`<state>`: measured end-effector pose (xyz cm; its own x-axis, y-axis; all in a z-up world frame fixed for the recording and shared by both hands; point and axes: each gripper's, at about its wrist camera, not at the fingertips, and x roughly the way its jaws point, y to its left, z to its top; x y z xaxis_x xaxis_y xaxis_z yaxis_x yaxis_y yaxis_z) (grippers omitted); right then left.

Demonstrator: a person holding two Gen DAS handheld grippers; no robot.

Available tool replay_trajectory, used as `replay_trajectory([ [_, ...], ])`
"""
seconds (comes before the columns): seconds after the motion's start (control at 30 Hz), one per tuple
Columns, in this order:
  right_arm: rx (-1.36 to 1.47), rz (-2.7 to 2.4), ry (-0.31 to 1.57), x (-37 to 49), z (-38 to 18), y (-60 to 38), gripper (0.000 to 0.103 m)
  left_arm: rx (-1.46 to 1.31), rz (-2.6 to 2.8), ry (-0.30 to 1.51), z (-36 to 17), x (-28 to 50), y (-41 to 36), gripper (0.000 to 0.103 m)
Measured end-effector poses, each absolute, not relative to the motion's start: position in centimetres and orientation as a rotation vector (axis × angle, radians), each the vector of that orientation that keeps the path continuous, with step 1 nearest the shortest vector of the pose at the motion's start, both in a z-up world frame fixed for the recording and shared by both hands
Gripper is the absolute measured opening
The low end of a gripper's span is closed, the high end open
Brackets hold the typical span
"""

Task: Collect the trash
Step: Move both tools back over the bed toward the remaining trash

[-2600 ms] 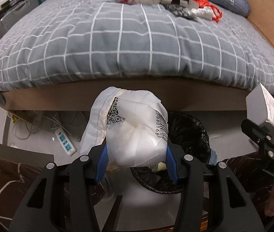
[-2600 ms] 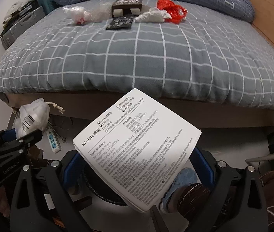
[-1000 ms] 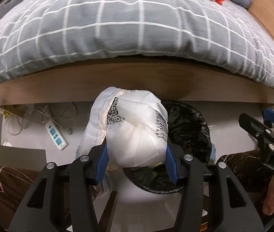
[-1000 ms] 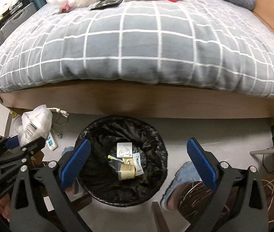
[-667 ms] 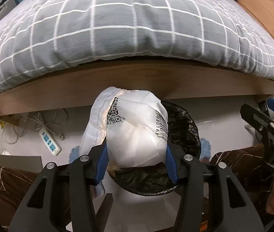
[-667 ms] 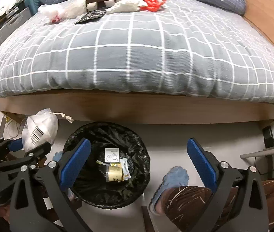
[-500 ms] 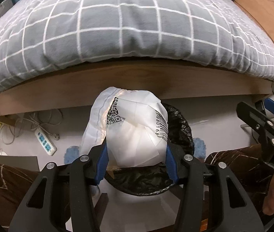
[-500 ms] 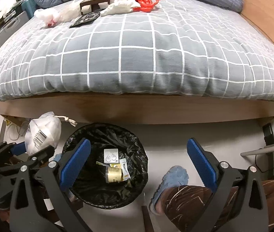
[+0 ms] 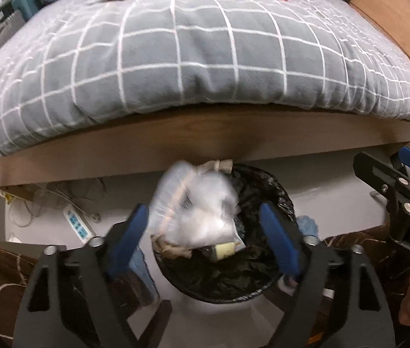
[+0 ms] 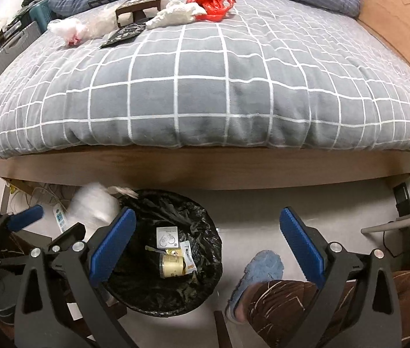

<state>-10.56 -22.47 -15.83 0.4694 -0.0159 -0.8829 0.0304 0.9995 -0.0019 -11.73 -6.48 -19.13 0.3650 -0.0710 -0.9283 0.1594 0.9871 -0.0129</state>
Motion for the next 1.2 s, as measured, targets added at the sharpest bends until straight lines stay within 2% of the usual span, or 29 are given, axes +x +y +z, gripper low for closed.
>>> replay_trajectory([
  [0.13, 0.006, -0.024, 1.071, -10.3, -15.5, -22.0, 0.096, 0.078, -0.124, 1.180, -18.5, -11.4, -5.7, 0.093],
  [0.27, 0.003, -0.018, 1.044, -10.2, -14.6, -21.6, 0.096, 0.072, -0.106, 1.153, -17.3, -10.9, -4.6, 0.096],
  [1.2, -0.039, 0.007, 0.868, -9.6, -6.8, -20.2, 0.096, 0.025, -0.053, 0.979, -9.0, -9.1, -0.3, 0.097],
])
